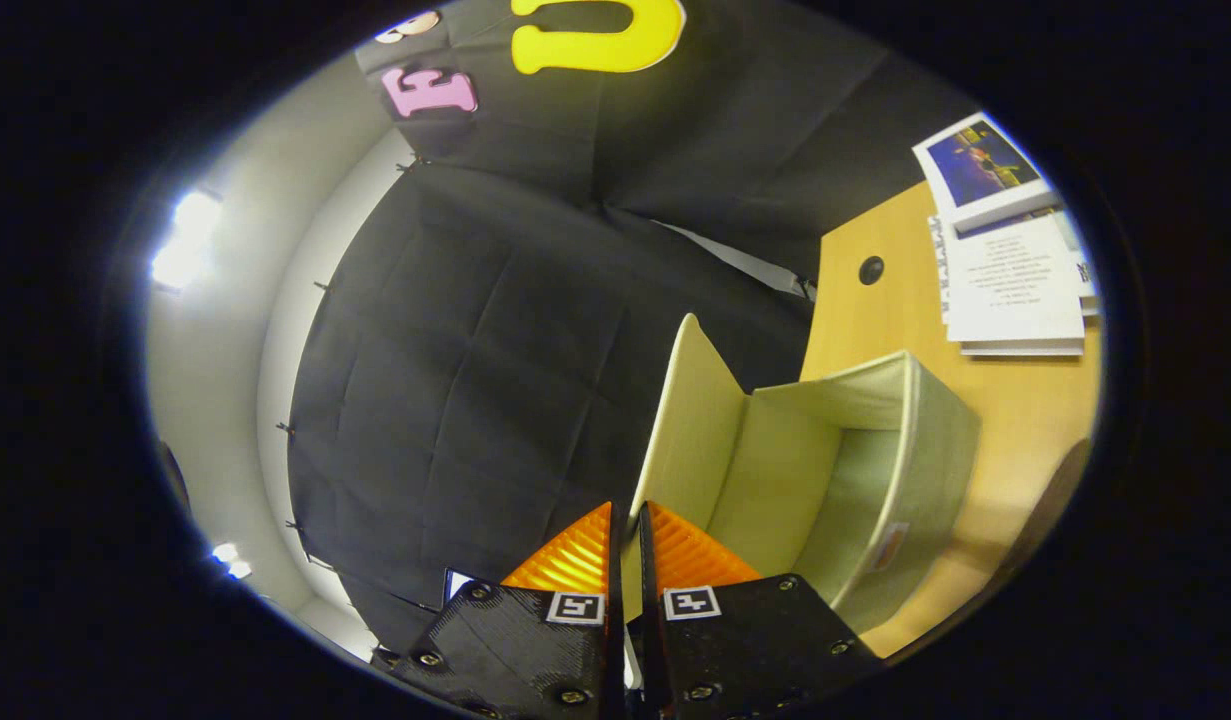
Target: Open the storage box then place both shoes into the box .Put the left shoe in first, then the right shoe, with the right side of both shoes facing outward in a uniform manner.
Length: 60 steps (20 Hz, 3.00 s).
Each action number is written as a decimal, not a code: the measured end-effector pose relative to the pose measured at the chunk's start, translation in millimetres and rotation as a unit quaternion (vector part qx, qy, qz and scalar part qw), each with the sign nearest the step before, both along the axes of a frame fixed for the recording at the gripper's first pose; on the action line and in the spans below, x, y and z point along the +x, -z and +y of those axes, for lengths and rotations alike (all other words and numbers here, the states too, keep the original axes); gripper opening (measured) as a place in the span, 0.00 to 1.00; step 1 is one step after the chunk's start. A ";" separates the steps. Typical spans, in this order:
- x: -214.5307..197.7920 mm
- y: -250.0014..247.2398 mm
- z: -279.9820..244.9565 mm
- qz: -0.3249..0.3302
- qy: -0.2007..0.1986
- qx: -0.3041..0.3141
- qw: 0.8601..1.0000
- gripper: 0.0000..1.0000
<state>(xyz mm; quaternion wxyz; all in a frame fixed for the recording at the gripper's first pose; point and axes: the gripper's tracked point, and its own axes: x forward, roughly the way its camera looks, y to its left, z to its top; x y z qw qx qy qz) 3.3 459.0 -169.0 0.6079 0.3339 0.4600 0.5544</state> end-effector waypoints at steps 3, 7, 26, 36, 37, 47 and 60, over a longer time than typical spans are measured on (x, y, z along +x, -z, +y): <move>-7.9 -13.4 38.3 -0.011 -0.022 0.003 1.000 0.07; -22.4 -20.5 92.8 -0.017 -0.049 0.003 0.999 0.08; -25.5 -25.0 136.7 -0.160 -0.013 -0.085 0.983 0.97; 21.0 -63.7 -32.6 -0.238 0.147 -0.122 0.952 0.97; 21.3 -61.4 -52.0 -0.244 0.158 -0.128 0.948 0.96; 31.4 13.9 -210.7 -0.254 0.223 -0.238 0.911 0.96; -13.3 177.6 -264.4 -0.218 0.136 -0.389 0.885 0.94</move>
